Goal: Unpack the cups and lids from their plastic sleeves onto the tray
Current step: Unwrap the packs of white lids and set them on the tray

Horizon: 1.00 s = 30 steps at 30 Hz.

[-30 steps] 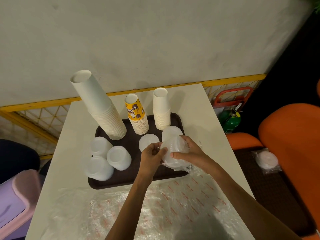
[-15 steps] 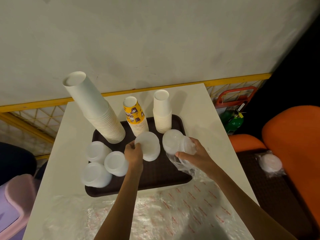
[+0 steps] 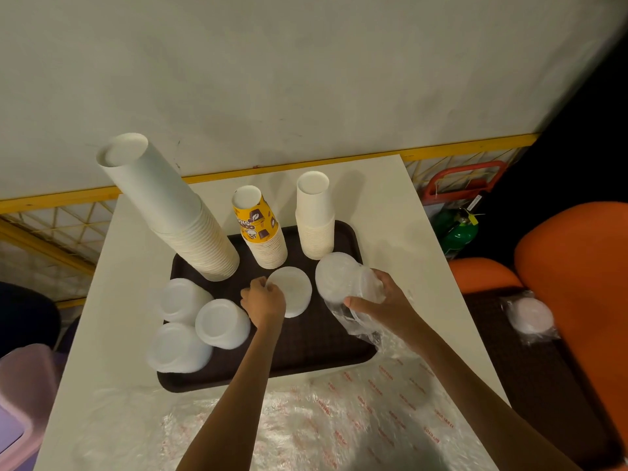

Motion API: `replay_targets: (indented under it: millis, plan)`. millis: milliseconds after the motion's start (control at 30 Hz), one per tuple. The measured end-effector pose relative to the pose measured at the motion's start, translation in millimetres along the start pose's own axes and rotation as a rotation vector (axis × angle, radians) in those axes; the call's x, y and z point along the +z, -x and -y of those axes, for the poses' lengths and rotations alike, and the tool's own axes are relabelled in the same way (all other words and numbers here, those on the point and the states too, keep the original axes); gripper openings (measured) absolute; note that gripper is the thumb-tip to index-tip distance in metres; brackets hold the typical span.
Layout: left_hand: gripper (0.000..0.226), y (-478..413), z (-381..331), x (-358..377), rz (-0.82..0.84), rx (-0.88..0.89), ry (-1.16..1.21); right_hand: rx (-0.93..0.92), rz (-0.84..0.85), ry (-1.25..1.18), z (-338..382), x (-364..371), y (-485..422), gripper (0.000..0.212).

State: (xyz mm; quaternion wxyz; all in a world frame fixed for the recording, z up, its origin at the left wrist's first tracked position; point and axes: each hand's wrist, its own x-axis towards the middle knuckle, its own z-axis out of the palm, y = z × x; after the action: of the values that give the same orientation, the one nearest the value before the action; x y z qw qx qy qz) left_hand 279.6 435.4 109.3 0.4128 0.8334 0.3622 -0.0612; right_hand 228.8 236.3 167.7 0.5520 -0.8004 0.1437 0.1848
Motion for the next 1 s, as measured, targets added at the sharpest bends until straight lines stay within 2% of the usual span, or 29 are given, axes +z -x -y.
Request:
replay_targets:
  millis: [100, 200, 367, 533, 633, 767, 1000]
  plan:
    - [0.038, 4.2, -2.2, 1.8, -0.048, 0.053, -0.080, 0.004, -0.011, -0.008, -2.8, -1.4, -0.9, 0.078]
    - [0.044, 11.7, 1.2, 3.3, -0.082, 0.192, -0.149, 0.009, -0.016, 0.003, -6.6, -1.5, -0.4, 0.079]
    - [0.081, 16.2, 13.8, 11.1, 0.012, 0.398, -0.325, 0.006, -0.017, -0.013, -10.3, -1.2, -2.3, 0.079]
    - [0.107, 11.6, 13.4, 21.1, 0.068, 0.451, -0.482, 0.007, -0.023, -0.004, -14.2, -1.0, -4.4, 0.080]
    - [0.109, 8.3, 11.2, 25.6, 0.091, 0.414, -0.500, 0.007, -0.026, 0.008, -15.0, -1.5, -5.8, 0.080]
    - [0.104, 8.0, 9.0, 26.1, 0.118, 0.360, -0.408, 0.007, -0.025, 0.006, -14.6, -2.0, -5.8, 0.079]
    - [0.102, 10.1, 12.1, 25.0, 0.120, 0.349, -0.333, 0.013, -0.017, -0.009, -12.9, -2.6, -5.0, 0.078]
